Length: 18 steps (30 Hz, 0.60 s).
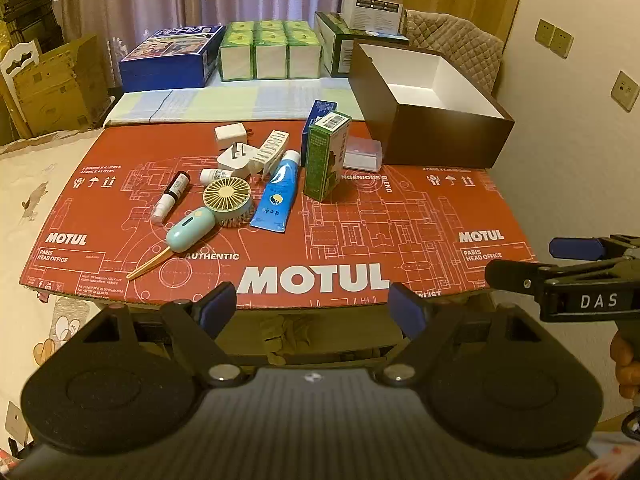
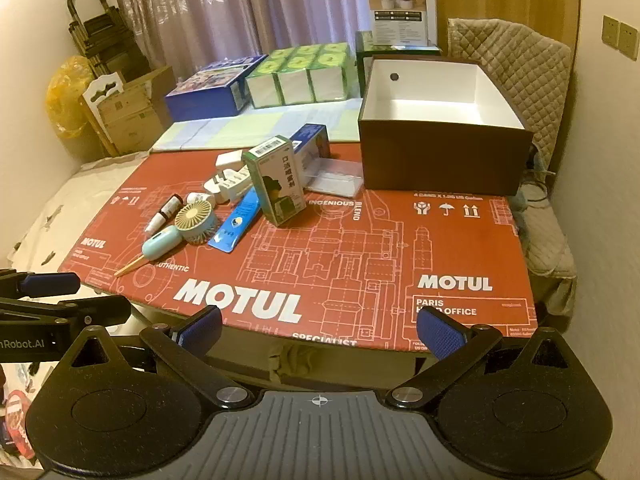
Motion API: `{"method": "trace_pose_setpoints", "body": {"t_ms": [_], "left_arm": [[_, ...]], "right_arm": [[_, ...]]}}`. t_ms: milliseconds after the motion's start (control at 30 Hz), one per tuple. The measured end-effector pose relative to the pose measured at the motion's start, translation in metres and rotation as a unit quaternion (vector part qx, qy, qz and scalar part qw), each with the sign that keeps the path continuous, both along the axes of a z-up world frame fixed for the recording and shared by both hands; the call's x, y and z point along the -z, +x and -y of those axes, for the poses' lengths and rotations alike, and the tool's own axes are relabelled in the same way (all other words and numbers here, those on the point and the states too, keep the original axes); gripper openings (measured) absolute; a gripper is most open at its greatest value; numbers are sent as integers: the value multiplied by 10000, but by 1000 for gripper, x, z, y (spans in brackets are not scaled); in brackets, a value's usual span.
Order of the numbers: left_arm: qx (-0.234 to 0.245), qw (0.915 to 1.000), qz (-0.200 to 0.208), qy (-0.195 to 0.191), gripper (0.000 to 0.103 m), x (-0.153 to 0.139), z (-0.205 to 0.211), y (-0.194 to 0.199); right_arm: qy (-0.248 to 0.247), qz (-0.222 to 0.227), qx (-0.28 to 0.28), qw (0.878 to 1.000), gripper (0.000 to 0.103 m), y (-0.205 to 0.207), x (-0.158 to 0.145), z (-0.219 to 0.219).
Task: Organize rigid objects
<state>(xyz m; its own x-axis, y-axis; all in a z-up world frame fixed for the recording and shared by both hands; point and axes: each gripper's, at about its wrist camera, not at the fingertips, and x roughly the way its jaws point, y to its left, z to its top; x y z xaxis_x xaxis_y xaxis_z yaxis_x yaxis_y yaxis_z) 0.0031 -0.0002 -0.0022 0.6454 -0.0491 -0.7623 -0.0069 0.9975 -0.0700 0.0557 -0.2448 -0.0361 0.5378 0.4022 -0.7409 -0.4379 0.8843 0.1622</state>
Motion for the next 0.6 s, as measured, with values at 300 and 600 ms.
{"method": "trace_pose_setpoints", "body": {"t_ms": [300,600], "left_arm": [[-65,10000,14,10,81,3,5,1],[-121,9999,10,20,81,2,8,-1]], "right_arm": [[12,0,-49,10000,101,0,0,1],[28,-20,-106,9999,101,2,0,4]]}}
